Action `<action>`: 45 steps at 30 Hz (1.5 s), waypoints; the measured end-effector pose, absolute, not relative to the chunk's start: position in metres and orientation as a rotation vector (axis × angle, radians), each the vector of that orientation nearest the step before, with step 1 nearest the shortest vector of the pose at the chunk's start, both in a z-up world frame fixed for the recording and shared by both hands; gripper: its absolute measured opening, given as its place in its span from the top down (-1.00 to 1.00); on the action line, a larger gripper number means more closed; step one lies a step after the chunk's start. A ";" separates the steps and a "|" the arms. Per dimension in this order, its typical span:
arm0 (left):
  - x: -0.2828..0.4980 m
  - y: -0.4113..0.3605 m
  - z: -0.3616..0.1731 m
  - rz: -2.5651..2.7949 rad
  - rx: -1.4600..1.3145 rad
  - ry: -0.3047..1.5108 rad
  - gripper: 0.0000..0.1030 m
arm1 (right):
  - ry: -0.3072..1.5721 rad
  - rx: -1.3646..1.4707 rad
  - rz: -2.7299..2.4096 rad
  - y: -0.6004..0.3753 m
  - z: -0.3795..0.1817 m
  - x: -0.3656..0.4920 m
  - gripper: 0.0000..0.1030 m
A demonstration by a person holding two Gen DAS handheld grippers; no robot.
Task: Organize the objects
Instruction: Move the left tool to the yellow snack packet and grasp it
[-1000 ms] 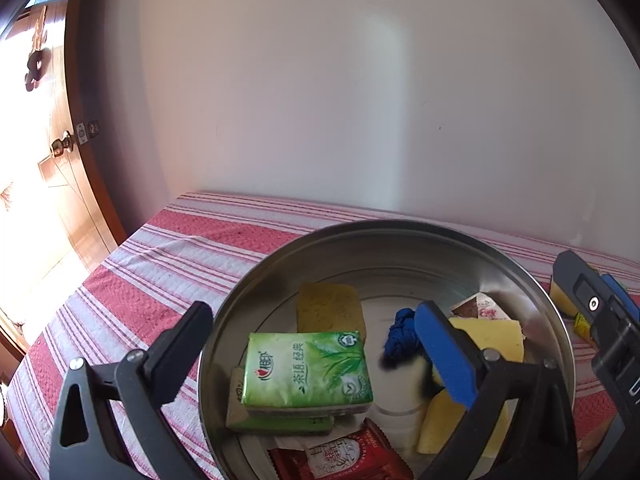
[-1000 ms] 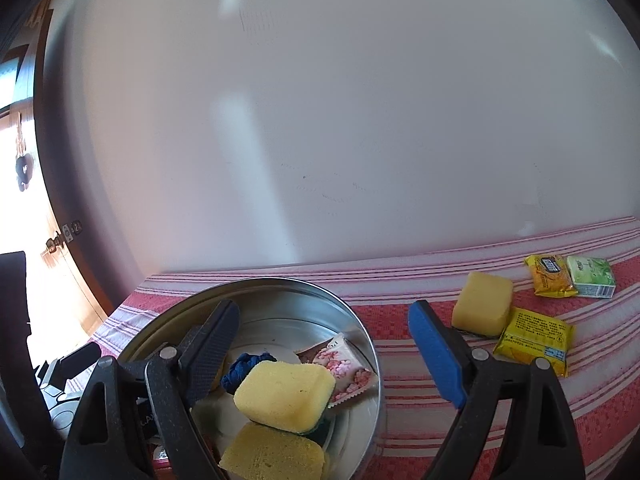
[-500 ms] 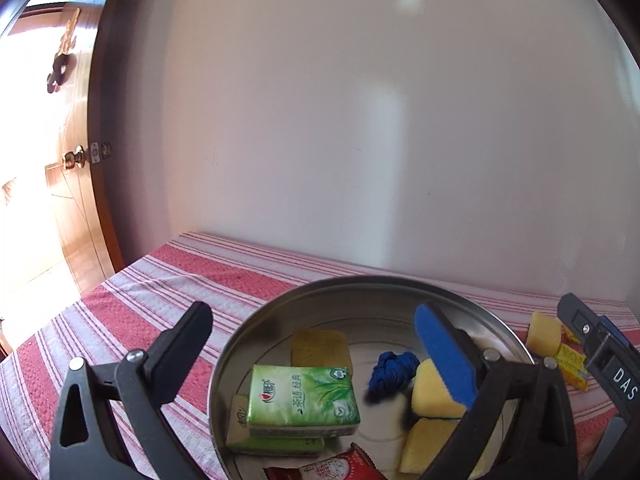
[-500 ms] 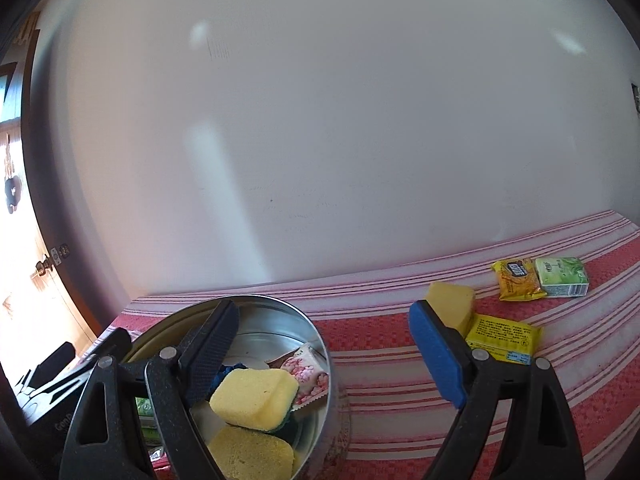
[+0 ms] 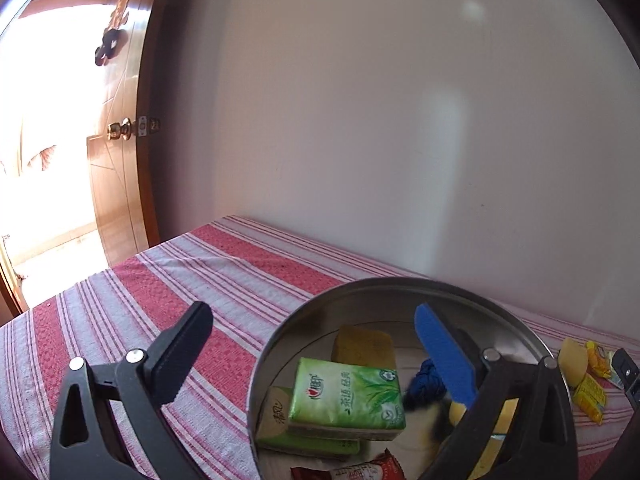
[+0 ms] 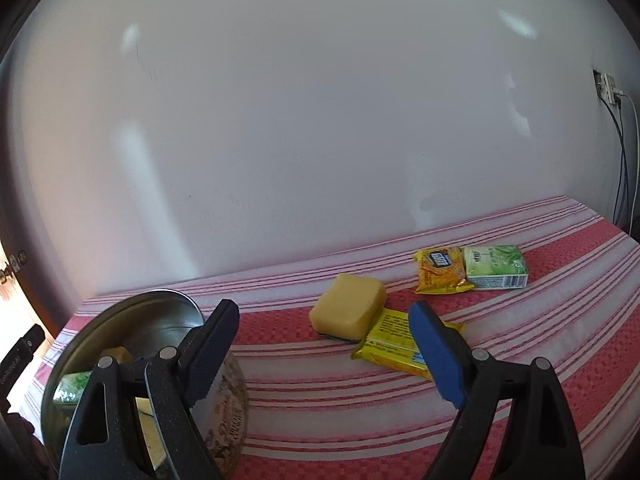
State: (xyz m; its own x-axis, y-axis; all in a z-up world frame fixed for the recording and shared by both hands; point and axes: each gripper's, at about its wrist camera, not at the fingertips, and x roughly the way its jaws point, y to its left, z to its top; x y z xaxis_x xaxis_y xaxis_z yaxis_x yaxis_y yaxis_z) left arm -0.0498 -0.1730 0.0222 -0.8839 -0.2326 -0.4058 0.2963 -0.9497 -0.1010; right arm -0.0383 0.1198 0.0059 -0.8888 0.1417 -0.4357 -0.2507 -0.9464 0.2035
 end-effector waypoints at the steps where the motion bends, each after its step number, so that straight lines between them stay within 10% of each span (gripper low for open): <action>1: -0.047 -0.166 0.022 -2.816 0.569 0.205 -0.99 | 0.369 -0.644 2.837 0.124 0.004 -0.038 -0.72; 23: -0.012 -0.039 0.021 -3.047 0.560 -0.079 -0.99 | 0.354 -0.707 2.684 0.227 -0.013 -0.013 -0.72; 45: -0.076 0.163 -0.033 -3.221 1.211 -0.517 -0.99 | 0.378 -0.742 2.605 0.315 -0.008 -0.004 -0.72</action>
